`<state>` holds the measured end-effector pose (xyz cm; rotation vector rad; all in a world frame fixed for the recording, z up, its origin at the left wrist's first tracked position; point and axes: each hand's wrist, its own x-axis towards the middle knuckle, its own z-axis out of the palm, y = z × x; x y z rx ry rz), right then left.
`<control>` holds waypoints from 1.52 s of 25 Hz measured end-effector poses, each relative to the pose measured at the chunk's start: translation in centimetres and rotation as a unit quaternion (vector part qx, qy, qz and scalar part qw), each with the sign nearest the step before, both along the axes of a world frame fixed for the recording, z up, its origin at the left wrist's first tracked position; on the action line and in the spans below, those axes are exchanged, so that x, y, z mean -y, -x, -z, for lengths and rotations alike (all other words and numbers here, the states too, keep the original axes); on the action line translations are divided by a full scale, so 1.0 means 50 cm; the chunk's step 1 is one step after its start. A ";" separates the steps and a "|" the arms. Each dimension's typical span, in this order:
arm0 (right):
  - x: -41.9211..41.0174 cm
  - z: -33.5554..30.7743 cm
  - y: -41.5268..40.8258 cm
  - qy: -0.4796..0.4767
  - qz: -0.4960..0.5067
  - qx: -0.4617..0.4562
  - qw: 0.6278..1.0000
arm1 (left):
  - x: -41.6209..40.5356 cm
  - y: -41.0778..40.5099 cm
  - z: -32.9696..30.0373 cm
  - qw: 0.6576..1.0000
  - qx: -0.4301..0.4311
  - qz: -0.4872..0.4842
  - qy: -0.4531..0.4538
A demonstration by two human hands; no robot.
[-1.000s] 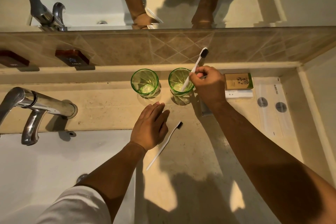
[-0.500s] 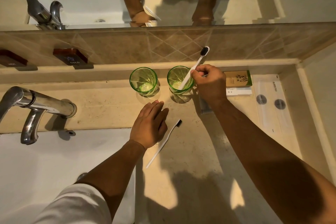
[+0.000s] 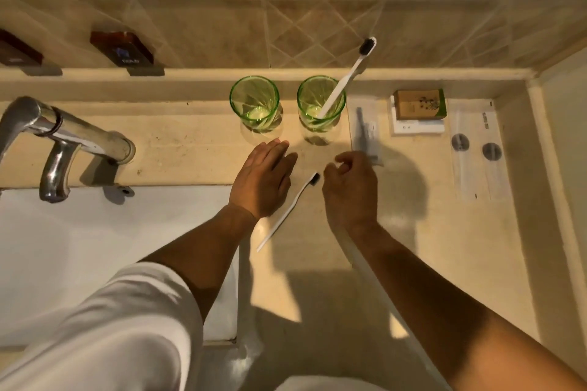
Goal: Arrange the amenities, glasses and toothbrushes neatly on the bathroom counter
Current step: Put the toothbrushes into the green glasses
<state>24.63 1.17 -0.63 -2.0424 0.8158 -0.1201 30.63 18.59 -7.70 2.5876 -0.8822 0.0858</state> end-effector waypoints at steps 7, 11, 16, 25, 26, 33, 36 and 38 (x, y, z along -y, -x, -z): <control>-0.103 0.039 0.057 0.045 -0.127 -0.179 0.975 | 0.006 0.002 -0.005 0.999 -0.027 -0.018 0.025; -0.127 0.029 0.036 0.049 -0.100 -0.222 0.969 | 0.003 -0.003 0.001 1.000 -0.009 -0.013 0.025; -0.116 -0.008 0.041 -0.037 -0.031 -0.157 0.986 | -0.005 -0.007 0.006 1.000 0.001 0.015 -0.005; -0.063 -0.117 -0.004 -0.054 -0.123 -0.006 0.991 | -0.006 -0.009 -0.035 0.997 -0.071 0.024 -0.031; -0.061 -0.126 -0.010 -0.050 -0.148 0.006 0.988 | -0.014 -0.011 -0.044 0.995 -0.080 0.023 -0.045; -0.073 -0.159 -0.083 -0.031 -0.246 0.017 0.969 | -0.176 -0.043 -0.068 0.991 -0.034 -0.084 -0.103; -0.088 -0.172 -0.122 -0.129 -0.224 0.037 0.965 | -0.220 -0.087 -0.068 0.986 0.002 -0.140 -0.088; -0.097 -0.183 -0.148 -0.198 -0.181 0.085 0.959 | -0.221 -0.117 -0.070 0.981 -0.024 -0.174 -0.083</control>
